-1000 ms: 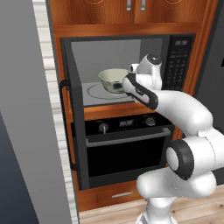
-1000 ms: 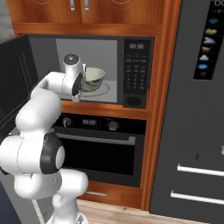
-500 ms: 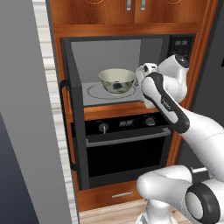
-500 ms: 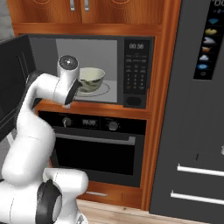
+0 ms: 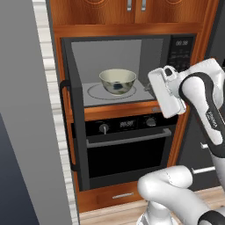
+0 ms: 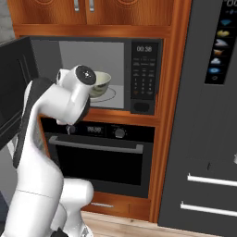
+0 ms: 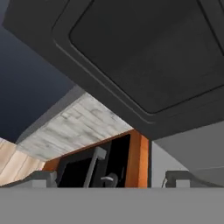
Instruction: Pick the eggplant from the sink and place it in the bowl. Then pick the bowl and place it in the microwave. Then close the microwave door and press the start button.
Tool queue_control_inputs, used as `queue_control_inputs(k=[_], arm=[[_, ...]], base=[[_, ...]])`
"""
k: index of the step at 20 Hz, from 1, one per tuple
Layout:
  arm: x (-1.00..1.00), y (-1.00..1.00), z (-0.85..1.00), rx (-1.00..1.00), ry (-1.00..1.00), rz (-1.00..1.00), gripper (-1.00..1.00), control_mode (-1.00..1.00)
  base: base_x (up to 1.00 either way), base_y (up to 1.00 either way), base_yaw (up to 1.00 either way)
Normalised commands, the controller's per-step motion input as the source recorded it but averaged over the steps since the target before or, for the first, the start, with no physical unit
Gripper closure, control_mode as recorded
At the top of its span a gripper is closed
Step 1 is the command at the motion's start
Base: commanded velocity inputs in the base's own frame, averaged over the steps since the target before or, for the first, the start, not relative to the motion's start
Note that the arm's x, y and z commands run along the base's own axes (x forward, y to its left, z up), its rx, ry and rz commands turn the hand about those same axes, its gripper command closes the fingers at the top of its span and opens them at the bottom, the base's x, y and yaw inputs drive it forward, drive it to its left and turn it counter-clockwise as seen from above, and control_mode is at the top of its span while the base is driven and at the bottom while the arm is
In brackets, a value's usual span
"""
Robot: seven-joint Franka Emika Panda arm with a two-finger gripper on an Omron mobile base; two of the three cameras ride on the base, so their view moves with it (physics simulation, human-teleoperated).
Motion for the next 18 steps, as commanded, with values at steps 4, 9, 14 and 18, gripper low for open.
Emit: queue_control_inputs(k=[4, 9, 14, 18], arm=[[-1.00, 0.01, 0.23, 0.13, 0.00, 0.24, -1.00, -1.00], [-1.00, 0.20, 0.43, 0.09, 0.00, 0.15, -1.00, -1.00], [-1.00, 0.20, 0.53, 0.06, 0.00, 0.11, -1.00, -1.00], [-1.00, 0.06, 0.28, 0.04, -0.10, 0.07, -1.00, -1.00]], base=[[0.00, 0.00, 0.00], [0.00, 0.00, 0.00], [0.00, 0.00, 0.00], [0.00, 0.00, 0.00]])
